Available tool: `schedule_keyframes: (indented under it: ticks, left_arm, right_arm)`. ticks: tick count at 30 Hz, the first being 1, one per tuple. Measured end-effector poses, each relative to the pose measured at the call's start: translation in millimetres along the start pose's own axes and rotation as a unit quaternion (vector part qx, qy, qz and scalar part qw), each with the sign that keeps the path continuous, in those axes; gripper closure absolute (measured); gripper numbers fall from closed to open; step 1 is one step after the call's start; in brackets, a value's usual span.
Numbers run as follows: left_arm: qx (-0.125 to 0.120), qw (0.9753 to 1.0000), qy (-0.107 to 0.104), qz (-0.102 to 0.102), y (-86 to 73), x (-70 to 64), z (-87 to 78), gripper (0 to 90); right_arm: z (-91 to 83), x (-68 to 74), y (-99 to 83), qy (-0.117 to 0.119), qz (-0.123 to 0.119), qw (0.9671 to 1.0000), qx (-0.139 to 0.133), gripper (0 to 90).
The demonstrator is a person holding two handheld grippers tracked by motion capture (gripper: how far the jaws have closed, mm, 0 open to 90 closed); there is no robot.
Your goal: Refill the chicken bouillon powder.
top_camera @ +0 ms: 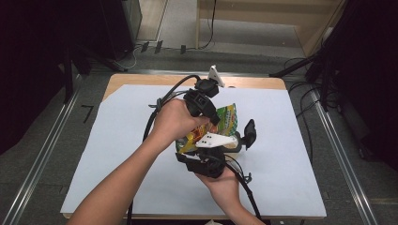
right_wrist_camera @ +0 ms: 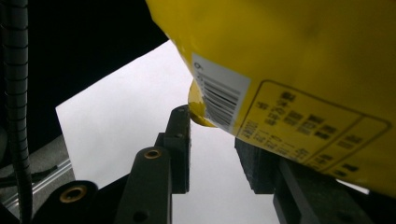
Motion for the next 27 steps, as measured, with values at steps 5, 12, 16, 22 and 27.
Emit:
schedule_keyframes:
  ticks: [5,12,16,22,27]
  left_arm:
    - [0.006,1.0,-0.001,-0.007,3.3,3.2,0.2,89.3]
    - [0.011,0.9999,-0.001,-0.009,4.0,-0.7,1.5,89.1]
    - [0.013,0.9999,0.005,-0.005,3.2,-4.6,1.7,89.0]
    - [0.005,1.0,0.009,0.0,3.6,-8.4,1.7,88.4]
    - [0.009,1.0,0.004,0.002,3.2,-5.7,2.1,88.6]
  right_arm:
    - [-3.5,0.1,2.8,0.001,0.005,1.0,-0.004,65.3]
    - [-0.7,1.1,0.1,0.0,0.008,0.9999,-0.012,61.6]
    - [0.9,1.9,-1.2,-0.003,0.012,0.9998,-0.016,62.9]
    - [-1.9,-0.7,-0.6,-0.001,0.021,0.9996,-0.019,66.7]
    - [-1.2,0.2,-1.0,-0.003,0.018,0.9997,-0.016,66.5]
Point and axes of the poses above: each handheld gripper's, and its own axes: z roughly forward along the jaws, y roughly out of its top, x roughly to its left, the point moved 3 cm from there along z, roughly forward along the jaws, and after that the axes turned 9 degrees about x, right-handed, at the moved point
